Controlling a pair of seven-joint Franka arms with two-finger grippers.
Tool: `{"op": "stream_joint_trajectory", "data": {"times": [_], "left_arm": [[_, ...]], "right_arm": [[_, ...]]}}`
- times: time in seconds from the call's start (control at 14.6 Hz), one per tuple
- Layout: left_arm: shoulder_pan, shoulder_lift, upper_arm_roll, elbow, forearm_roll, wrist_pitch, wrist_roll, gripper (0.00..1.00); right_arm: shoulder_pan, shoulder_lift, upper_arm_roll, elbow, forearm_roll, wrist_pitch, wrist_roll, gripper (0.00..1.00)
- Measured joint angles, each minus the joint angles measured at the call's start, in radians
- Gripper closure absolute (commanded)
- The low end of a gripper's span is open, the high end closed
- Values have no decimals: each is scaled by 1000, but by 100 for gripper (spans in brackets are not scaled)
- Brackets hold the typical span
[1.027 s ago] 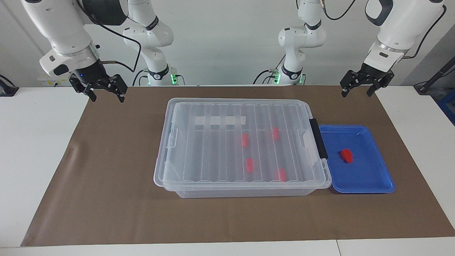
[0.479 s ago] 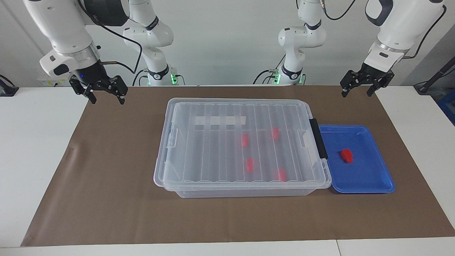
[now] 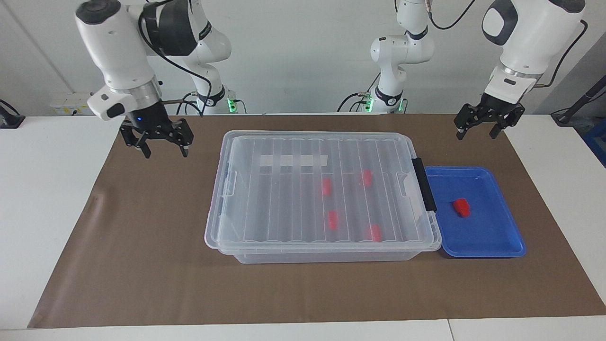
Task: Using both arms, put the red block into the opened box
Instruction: 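Grasp the block with the left gripper while the right gripper grips the lid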
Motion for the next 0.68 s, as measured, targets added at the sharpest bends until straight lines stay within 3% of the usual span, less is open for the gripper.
{"op": "stream_joint_trajectory", "data": {"times": [0.34, 0.68], "left_arm": [[42, 28, 1, -141, 2, 204, 43, 0], [86, 122, 4, -214, 2, 395, 77, 0]], "right_arm": [[3, 57, 1, -22, 0, 68, 0, 0], [4, 90, 1, -26, 0, 87, 0, 0]]}}
